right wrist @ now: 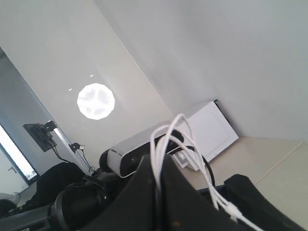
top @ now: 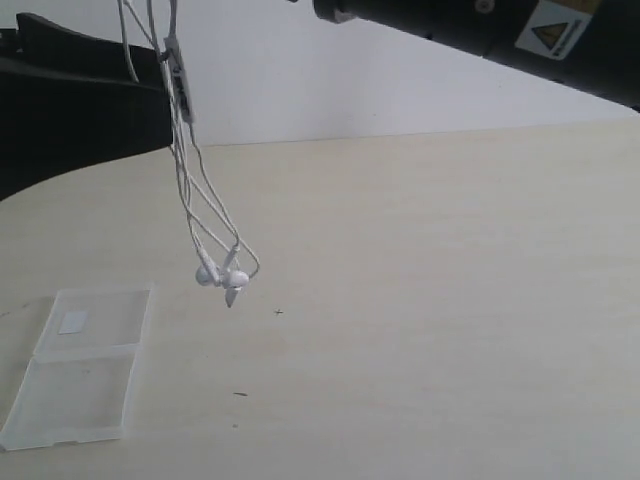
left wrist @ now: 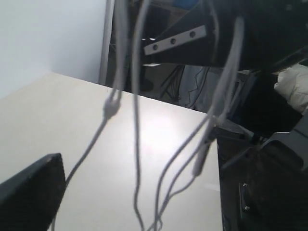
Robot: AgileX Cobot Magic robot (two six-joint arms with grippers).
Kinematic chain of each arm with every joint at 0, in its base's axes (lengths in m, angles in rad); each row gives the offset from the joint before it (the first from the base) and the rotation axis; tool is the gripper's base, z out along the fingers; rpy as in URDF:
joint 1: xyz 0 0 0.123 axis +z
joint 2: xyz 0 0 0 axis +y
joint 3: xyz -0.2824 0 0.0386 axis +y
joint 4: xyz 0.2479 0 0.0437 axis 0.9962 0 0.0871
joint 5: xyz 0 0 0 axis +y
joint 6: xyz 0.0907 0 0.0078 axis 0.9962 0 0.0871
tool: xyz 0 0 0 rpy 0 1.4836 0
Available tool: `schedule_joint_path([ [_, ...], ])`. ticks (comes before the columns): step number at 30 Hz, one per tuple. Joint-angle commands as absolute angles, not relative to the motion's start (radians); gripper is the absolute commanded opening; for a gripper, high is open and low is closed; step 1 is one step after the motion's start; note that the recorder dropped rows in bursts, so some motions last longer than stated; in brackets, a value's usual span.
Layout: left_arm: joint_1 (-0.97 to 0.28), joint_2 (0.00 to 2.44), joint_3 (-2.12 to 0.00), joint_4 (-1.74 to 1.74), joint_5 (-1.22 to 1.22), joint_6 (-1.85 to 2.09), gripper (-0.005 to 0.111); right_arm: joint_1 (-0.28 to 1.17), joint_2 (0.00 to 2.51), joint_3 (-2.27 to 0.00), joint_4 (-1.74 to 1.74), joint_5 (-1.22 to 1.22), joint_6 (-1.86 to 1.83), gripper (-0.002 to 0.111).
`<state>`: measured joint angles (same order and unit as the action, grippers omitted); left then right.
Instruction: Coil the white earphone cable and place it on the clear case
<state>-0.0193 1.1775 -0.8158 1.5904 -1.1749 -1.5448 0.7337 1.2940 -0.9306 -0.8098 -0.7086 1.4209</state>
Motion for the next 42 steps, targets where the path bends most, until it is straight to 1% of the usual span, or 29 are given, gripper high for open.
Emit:
schedule_joint_path([
  [1,-0.081,1.181,-0.815,1.591,-1.142,-1.534,0.098,0.733,1.305,-0.939,-0.770,-0.716,1.379,0.000],
  [5,-0.142,1.181,-0.815,1.619,-1.031,-1.523,0.098,0.733,1.305,-0.939,-0.732,-0.706,1.357,0.000],
  [13,-0.200,1.181,-0.815,1.613,-0.905,-1.520,0.098,0.733,1.305,-0.939,-0.714,-0.698,1.354,0.000],
  [21,-0.202,1.182,-0.815,1.606,-0.857,-1.520,0.098,0.733,1.305,-0.939,-0.704,-0.706,1.349,0.000],
  [37,-0.202,1.234,-0.815,1.559,-0.860,-1.520,0.098,0.733,1.305,-0.939,-0.678,-0.731,1.335,0.000],
  [38,-0.202,1.233,-0.815,1.559,-0.860,-1.520,0.098,0.733,1.305,-0.939,-0.678,-0.731,1.335,0.000],
  [40,-0.202,1.233,-0.815,1.559,-0.858,-1.520,0.093,0.733,1.305,-0.939,-0.678,-0.731,1.335,0.000],
  [42,-0.202,1.233,-0.815,1.559,-0.858,-1.520,0.081,0.733,1.305,-0.939,-0.678,-0.731,1.335,0.000],
])
